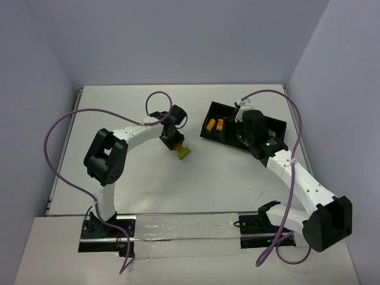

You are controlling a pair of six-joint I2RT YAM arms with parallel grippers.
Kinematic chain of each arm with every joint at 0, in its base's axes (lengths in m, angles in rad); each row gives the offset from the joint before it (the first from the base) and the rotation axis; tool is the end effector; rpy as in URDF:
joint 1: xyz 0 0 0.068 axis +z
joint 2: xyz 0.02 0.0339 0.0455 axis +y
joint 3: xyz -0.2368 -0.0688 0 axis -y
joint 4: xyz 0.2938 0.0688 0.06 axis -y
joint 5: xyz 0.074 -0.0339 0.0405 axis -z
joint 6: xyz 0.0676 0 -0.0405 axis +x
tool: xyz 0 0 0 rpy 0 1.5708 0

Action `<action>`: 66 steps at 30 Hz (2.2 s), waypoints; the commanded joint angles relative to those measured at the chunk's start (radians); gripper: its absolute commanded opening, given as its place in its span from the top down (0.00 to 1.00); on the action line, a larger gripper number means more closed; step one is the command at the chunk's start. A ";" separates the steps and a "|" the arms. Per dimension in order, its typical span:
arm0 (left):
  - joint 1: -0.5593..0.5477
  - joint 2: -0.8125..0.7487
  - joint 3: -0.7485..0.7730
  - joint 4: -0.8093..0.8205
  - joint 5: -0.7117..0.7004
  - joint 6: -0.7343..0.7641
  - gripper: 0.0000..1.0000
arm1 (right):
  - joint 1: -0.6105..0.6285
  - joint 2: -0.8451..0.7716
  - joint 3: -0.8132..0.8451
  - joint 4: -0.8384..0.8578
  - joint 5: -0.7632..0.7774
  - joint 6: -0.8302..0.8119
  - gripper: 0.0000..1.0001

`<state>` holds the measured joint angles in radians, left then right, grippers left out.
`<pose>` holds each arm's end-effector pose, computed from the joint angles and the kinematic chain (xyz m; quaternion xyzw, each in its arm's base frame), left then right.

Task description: Sort the legos into containers by color

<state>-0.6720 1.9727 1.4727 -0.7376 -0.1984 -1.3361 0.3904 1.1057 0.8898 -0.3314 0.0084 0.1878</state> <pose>0.3566 -0.2667 0.1107 -0.3354 0.9224 -0.0868 0.1710 0.3096 0.1268 0.2471 -0.0861 0.8676 0.1361 0.4704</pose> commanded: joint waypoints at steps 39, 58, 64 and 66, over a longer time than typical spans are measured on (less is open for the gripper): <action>0.057 -0.461 -0.029 0.164 0.150 0.110 1.00 | 0.252 0.190 -0.059 0.751 -0.175 0.280 0.33; 0.060 -0.465 -0.032 0.173 0.168 0.123 1.00 | 0.252 0.279 -0.037 0.870 -0.284 0.357 0.44; 0.061 -0.474 -0.032 0.172 0.162 0.124 1.00 | 0.252 0.299 -0.029 0.876 -0.286 0.364 0.44; 0.061 -0.476 -0.034 0.173 0.162 0.124 1.00 | 0.251 0.299 -0.029 0.878 -0.286 0.365 0.44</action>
<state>-0.6029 1.5345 1.4200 -0.6033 -0.0700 -1.2148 0.6342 1.3998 0.8047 0.4523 -0.2482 0.5363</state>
